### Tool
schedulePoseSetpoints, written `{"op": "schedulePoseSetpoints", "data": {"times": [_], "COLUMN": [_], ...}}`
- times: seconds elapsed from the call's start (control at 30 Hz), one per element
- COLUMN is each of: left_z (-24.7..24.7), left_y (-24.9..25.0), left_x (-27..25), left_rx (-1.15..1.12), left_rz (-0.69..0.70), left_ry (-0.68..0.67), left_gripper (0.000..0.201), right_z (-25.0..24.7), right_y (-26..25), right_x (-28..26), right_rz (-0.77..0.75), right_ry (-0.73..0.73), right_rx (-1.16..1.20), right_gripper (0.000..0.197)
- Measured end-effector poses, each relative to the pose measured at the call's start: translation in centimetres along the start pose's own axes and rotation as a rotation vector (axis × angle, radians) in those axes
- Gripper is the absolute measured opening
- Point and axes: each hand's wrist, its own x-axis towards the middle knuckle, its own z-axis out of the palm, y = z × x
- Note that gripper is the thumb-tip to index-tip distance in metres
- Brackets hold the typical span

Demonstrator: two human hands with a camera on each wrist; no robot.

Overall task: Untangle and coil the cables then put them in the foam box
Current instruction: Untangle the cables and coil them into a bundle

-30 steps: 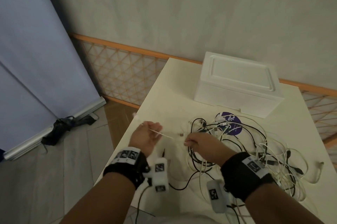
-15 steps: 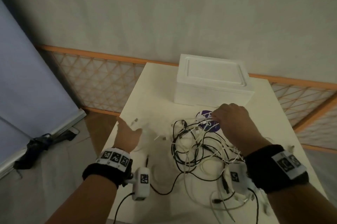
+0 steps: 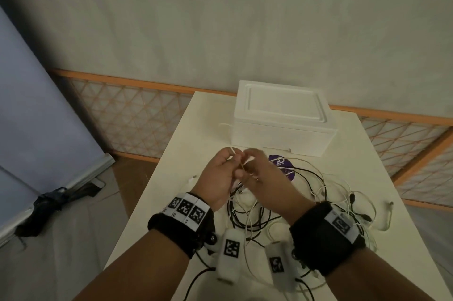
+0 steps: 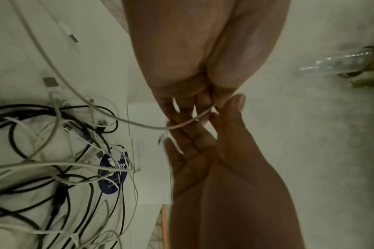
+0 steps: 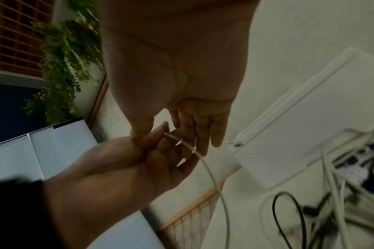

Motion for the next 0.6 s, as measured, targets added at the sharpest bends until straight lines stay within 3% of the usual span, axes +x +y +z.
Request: {"op": "schedulePoseSetpoints", "data": {"times": [0.07, 0.17, 0.27, 0.33, 0.47, 0.6], "left_z": [-0.5, -2.4, -5.8, -7.9, -9.0, -9.0], "left_y": [0.2, 1.1, 2.5, 2.7, 0.7, -0.9], "left_x": [0.4, 1.1, 2.1, 2.4, 2.2, 2.3], "left_rx": [-0.045, -0.259, -0.519, -0.523, -0.394, -0.426], "left_rz": [-0.012, -0.076, -0.099, -0.12, -0.147, -0.167], "left_ry": [0.062, 0.187, 0.404, 0.491, 0.487, 0.479], "left_gripper": [0.021, 0.015, 0.018, 0.021, 0.019, 0.021], "right_z": [1.6, 1.5, -0.9, -2.9, -5.5, -6.4], "right_y": [0.1, 0.1, 1.2, 1.8, 1.3, 1.1], "right_x": [-0.1, -0.1, -0.4, -1.1, -2.7, -3.8], "right_rz": [-0.01, -0.006, -0.013, 0.007, 0.073, 0.154], "right_ry": [-0.125, -0.063, 0.007, -0.015, -0.149, -0.188], "right_rx": [0.1, 0.112, -0.095, -0.231, -0.437, -0.503], "right_gripper": [0.053, 0.024, 0.02, 0.021, 0.023, 0.023]}}
